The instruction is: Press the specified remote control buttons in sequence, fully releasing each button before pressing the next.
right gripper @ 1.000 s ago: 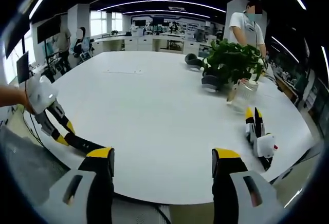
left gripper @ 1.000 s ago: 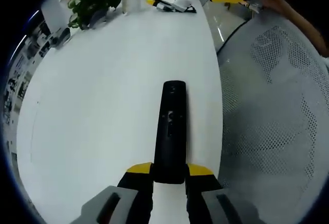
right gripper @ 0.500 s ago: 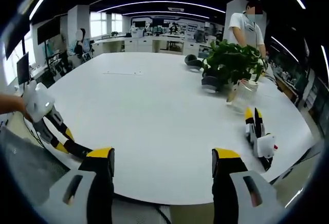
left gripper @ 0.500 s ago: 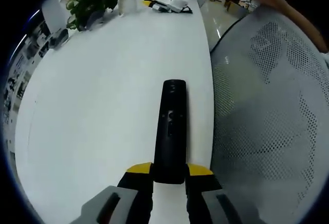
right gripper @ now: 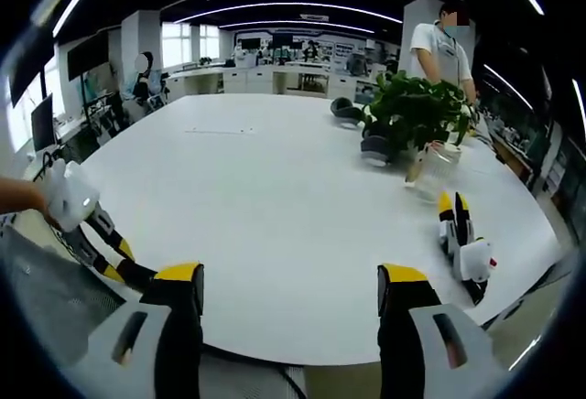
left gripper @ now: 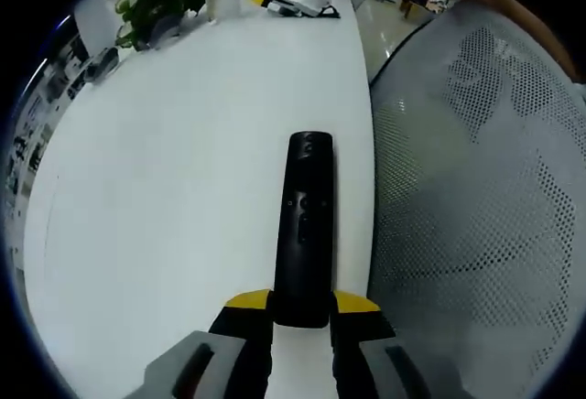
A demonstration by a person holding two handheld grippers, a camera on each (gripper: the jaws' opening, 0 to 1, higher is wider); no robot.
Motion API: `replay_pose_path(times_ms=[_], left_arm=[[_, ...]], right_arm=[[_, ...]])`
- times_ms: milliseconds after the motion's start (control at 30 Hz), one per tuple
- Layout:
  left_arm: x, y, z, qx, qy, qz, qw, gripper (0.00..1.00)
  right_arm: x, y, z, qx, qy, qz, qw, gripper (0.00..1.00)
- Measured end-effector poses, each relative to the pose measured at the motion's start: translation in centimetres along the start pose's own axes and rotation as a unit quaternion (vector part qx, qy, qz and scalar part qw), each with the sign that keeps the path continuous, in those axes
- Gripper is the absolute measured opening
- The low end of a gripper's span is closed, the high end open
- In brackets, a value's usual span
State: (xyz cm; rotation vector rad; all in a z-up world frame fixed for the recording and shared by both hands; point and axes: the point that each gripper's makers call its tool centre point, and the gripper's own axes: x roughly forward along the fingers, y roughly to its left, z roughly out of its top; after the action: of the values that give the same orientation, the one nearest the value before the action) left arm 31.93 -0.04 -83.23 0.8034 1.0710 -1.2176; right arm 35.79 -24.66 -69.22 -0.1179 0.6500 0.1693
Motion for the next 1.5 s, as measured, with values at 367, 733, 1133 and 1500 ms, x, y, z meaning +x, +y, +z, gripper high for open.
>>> replay_pose_path(times_ms=[367,733,1133,1500], left_arm=[[-0.1,0.1,0.0,-0.007,-0.020,0.012,0.9997,0.23],[-0.1,0.1,0.0,0.010,-0.030,0.015,0.9994,0.24],[-0.1,0.1,0.1,0.009,-0.028,0.007,0.9995,0.24],[0.0,0.1,0.0,0.015,-0.031,0.019,0.9992,0.24]], right_arm=[[0.0,0.4,0.0,-0.014,0.004,0.006,0.9999,0.81],[0.3,1.0,-0.6,-0.025,0.025,0.019,0.9992,0.81],[0.3,1.3,-0.1,-0.012,0.019,0.028,0.9993,0.83],[1.1,2.7,1.2,-0.006,0.018,0.055,0.9983,0.84]])
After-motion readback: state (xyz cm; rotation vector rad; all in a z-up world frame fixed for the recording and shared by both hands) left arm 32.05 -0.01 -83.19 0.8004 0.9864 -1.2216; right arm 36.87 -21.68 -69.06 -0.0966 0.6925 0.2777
